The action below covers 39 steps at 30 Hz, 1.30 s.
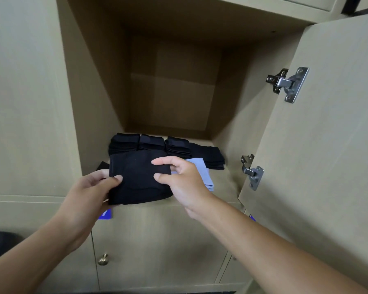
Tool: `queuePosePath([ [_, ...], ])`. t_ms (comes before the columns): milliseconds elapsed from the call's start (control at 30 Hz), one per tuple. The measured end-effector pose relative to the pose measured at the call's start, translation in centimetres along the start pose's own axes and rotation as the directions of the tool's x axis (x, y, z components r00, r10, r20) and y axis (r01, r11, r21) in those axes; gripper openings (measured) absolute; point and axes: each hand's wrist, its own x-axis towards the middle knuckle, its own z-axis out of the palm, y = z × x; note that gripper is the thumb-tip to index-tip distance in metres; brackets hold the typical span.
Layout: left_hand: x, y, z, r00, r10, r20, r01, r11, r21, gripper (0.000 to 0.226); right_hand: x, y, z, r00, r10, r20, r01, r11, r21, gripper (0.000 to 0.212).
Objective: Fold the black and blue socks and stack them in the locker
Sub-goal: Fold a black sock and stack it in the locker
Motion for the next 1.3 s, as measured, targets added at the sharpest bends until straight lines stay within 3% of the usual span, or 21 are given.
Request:
queuePosePath([
  [133, 0.1, -0.2, 0.1, 0.999, 0.033, -0.035, -0.028, 0.992, 0.124, 0.012, 0.8, -0.3, -1.5, 0.99, -0.098, -0.1, 0.083, 0.985, -0.15, 0.029],
  [400, 0.4, -1.0, 0.6, 0.99, 0.023, 0.139, -0.072, 0.929, 0.364, 0.009, 5.9, -1.7, -7.2, 0.947, -0.196, -0.253, 0.149, 0.97, -0.191, 0.038],
  [933, 1.0, -2.5, 0.7, 0.969, 0.043, 0.242, -0.158, 0.863, 0.48, 0.036, 14.9, -2.6, -14.7, 0.895, -0.092, -0.436, -0.133, 0.879, -0.458, 0.037],
  [1067, 1.0, -2.5, 0.7, 0.967, 0.043, 0.251, -0.171, 0.839, 0.516, 0.03, 16.2, -1.4, -14.6, 0.88, -0.031, -0.474, -0.192, 0.889, -0.416, 0.04],
  [1300, 0.7, -2.5, 0.9, 0.962, 0.031, 0.271, -0.184, 0.809, 0.559, 0.027, 19.0, 0.5, -14.4, 0.864, 0.192, -0.466, -0.279, 0.952, -0.125, 0.046],
])
